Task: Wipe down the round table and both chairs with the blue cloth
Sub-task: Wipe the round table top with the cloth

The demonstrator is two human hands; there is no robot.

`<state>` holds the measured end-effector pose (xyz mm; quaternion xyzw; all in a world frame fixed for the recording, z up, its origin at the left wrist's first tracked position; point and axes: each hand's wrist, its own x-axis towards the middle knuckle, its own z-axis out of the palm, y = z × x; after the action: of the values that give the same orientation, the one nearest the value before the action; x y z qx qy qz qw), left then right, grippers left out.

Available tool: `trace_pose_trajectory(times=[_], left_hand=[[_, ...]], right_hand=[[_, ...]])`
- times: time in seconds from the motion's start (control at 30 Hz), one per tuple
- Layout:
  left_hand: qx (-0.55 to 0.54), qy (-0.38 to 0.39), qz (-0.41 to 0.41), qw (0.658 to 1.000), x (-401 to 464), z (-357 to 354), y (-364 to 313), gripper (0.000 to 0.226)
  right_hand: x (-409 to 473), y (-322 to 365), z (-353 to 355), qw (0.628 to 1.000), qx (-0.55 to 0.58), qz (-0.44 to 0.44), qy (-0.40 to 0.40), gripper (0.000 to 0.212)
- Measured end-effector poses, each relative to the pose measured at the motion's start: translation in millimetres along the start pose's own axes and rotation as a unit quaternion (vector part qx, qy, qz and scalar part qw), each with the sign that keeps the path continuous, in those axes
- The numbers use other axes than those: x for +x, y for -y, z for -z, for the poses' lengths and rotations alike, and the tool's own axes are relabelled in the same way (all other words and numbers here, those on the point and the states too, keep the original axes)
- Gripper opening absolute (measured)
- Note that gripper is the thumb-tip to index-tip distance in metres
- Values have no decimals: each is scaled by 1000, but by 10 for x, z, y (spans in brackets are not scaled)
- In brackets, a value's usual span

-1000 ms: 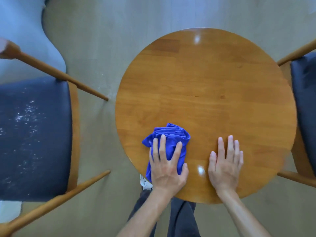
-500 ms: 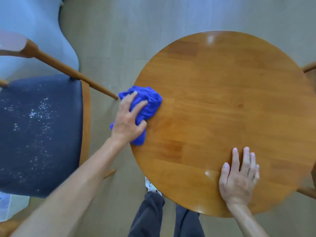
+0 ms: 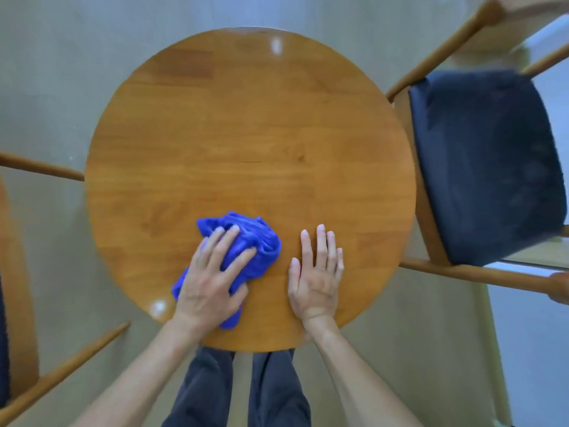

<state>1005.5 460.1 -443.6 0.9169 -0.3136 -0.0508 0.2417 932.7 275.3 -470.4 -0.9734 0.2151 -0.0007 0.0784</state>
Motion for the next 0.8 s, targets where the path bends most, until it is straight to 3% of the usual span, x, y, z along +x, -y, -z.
trace_pose_trajectory(times=[0.07, 0.17, 0.27, 0.37, 0.5, 0.57, 0.67, 0.8], left_hand=[[8, -64, 92, 994, 480, 148, 366, 53], [-3, -89, 191, 978, 954, 242, 619, 52], [-2, -88, 190, 978, 788, 105, 355, 51], [-19, -62, 156, 986, 382, -120, -292, 52], [-73, -15, 158, 985, 371, -342, -956, 49], [-151, -5, 179, 972, 518, -339, -1085, 46], [-237, 4, 184, 954, 643, -169, -968, 49], [-65, -26, 177, 982, 613, 158, -168, 52]], right_hand=[[-10, -5, -19, 1000, 5, 0, -1, 52], [-14, -6, -1, 1000, 27, -1, -1, 52], [14, 28, 88, 997, 76, -9, 2, 51], [64, 25, 224, 980, 198, -29, 14, 46], [132, -102, 496, 896, 416, -154, -13, 41], [134, -140, 618, 898, 400, -178, -35, 44], [28, -10, 668, 935, 318, -156, -7, 54], [24, 399, 523, 973, 198, -118, 30, 76]])
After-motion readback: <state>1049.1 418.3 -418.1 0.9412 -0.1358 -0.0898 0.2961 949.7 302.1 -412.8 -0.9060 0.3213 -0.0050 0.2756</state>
